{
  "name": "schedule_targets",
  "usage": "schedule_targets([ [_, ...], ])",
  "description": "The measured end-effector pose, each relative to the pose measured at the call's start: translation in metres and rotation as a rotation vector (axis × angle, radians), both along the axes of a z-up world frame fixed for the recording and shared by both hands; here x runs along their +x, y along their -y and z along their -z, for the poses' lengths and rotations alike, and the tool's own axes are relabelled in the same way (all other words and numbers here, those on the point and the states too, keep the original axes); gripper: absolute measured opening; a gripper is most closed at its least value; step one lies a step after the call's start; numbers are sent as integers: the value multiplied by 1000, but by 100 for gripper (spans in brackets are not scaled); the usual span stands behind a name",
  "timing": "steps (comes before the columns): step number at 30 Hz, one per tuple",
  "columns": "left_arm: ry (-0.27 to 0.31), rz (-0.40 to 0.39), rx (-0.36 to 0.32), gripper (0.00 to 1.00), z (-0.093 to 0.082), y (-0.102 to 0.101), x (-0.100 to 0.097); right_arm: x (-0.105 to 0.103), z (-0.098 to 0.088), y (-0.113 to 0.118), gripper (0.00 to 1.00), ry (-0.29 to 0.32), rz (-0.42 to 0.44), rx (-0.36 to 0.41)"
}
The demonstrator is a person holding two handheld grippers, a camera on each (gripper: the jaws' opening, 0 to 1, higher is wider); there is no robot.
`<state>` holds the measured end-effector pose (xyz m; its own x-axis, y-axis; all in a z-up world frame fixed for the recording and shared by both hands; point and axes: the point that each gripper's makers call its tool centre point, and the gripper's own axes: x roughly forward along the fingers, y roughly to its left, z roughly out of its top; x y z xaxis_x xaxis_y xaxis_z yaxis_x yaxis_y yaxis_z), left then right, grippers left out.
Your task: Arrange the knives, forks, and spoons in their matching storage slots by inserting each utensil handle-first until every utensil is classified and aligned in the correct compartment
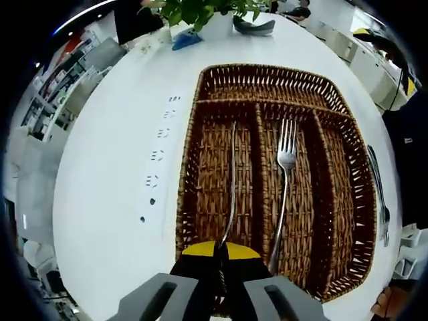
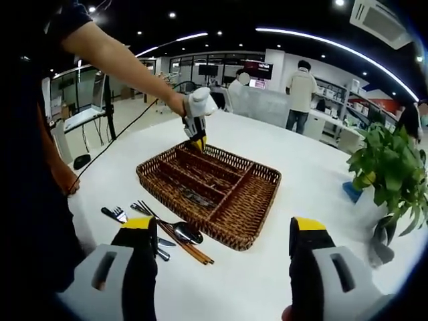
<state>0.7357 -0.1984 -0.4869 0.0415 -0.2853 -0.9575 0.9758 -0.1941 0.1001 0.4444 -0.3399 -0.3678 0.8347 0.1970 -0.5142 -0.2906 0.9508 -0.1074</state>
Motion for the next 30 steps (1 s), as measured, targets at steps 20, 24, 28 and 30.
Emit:
schedule_targets([
  [20, -36, 12, 47, 2, 22, 5, 5, 5, 10, 11, 82, -33, 9, 10],
  [24, -43, 1, 70, 2, 21, 1, 4, 6, 11, 11, 81, -38, 1, 7],
  [28, -30, 19, 80, 2, 20, -4, 4, 8, 11, 9, 81, -37, -7, 8],
  [30, -46, 3, 69, 3, 19, -3, 2, 8, 11, 8, 81, -36, -16, 2],
])
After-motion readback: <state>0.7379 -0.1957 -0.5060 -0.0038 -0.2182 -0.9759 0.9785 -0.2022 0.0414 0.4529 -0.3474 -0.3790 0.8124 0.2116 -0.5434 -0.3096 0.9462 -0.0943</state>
